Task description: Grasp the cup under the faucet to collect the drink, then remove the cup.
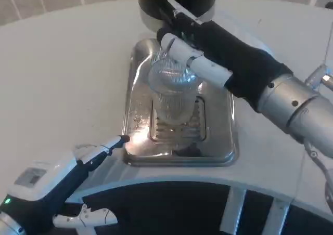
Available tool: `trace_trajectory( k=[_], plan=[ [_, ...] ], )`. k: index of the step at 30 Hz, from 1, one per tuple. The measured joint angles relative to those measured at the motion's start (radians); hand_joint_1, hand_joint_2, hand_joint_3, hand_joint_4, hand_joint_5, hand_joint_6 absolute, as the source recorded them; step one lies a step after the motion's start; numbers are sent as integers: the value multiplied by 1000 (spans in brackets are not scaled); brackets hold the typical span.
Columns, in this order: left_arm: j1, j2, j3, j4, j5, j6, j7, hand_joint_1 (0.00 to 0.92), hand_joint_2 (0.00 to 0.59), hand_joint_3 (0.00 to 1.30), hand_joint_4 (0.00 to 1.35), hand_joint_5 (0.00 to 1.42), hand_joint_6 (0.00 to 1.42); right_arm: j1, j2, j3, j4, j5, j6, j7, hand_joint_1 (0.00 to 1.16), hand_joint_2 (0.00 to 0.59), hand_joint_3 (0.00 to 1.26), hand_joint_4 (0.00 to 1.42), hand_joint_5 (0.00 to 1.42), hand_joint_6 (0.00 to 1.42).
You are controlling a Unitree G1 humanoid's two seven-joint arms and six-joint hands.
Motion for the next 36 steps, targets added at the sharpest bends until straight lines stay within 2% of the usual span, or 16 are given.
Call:
trace_trajectory(
  k=[9, 13, 16, 20, 23, 26, 29, 36],
  plan=[
    [0, 0, 4, 1, -2, 0, 0, 101, 88, 127, 120, 221, 216, -10, -58, 79, -14, -95, -47, 21, 0, 526, 0, 0, 0, 0],
    [1, 0, 5, 1, -17, 2, -4, 99, 80, 114, 107, 220, 216, -9, -58, 83, -16, -103, -53, 22, 0, 528, 0, 0, 0, 0],
    [2, -8, 12, 1, -78, 28, -32, 101, 58, 75, 71, 231, 216, -4, -62, 82, -16, -103, -65, 23, 0, 530, 0, 0, 0, 0],
    [1, -47, 42, 0, -190, 102, -89, 109, 42, 10, 50, 235, 226, 10, -67, 79, -27, -108, -75, 23, 0, 533, 0, 0, 0, 0],
    [0, -67, 49, -11, -232, 136, -119, 116, 34, 0, 18, 235, 241, 15, -72, 79, -36, -114, -75, 24, 0, 534, 0, 0, 0, 0],
    [-8, -110, 69, -51, -279, 184, -137, 177, 27, 0, 0, 244, 260, 17, -74, 79, -42, -118, -75, 28, 0, 536, 0, 0, 0, 0],
    [-19, -129, 76, -74, -280, 207, -137, 232, 25, 0, 0, 260, 275, 19, -75, 79, -50, -122, -74, 30, 0, 541, 0, 0, 0, 0],
    [-68, -206, 78, -97, -276, 247, -128, 304, 30, 0, 2, 299, 307, 21, -68, 80, -59, -136, -62, 34, 0, 560, 0, 0, 0, 0]
  ],
)
